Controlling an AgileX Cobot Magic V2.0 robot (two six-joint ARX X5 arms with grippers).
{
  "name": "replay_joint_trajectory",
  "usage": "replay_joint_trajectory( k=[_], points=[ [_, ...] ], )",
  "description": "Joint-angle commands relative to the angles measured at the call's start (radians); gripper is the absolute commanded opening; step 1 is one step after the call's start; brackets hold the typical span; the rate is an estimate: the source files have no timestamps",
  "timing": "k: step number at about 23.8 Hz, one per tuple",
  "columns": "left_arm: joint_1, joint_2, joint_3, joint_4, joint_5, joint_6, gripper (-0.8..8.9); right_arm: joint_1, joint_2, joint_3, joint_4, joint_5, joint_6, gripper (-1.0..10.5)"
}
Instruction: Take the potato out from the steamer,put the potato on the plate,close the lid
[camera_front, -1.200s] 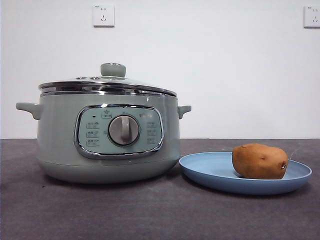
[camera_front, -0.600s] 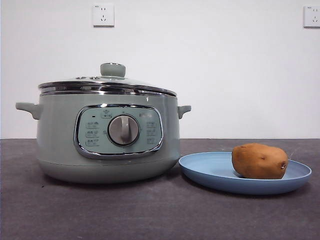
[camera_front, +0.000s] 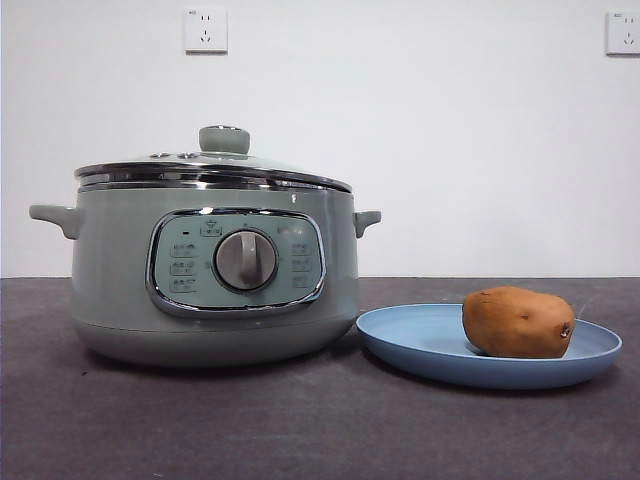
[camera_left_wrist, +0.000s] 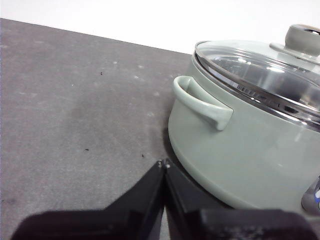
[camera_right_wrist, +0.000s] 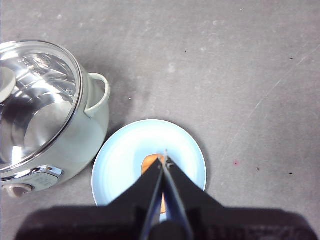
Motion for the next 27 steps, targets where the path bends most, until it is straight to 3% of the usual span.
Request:
replay_joint_trajectory(
  k=[1, 5, 9, 14, 17, 22, 27],
  points=[
    [0.003, -0.004, -0.014, 0.004, -0.002, -0.006, -0.03, 0.000, -0.004, -0.002, 0.005, 0.003, 0.006, 0.0],
    [0.003, -0.004, -0.014, 0.003, -0.002, -0.006, -0.03, 0.000, -0.004, -0.002, 0.005, 0.003, 0.006, 0.0],
    [0.003, -0.004, -0.014, 0.004, -0.002, -0.006, -0.03, -0.056, -0.006, -0.003, 0.006, 0.007, -0.127, 0.0],
    [0.003, -0.004, -0.014, 0.004, -0.002, -0.006, -0.03, -0.219, -0.063, -0.064, 0.106, -0.001, -0.090, 0.0],
    [0.003, -0.004, -0.014, 0.004, -0.002, -0.006, -0.04, -0.305, -0.176, -0.241, 0.291, -0.002, -0.084, 0.0],
    [0.003, -0.004, -0.014, 0.004, -0.001, -0.006, -0.03, -0.380, -0.428, -0.702, 0.628, -0.001, -0.079, 0.0],
    [0.003, -0.004, -0.014, 0.004, -0.001, -0.006, -0.04, -0.390, -0.607, -1.041, 0.889, 0.000, 0.029, 0.0]
  ],
)
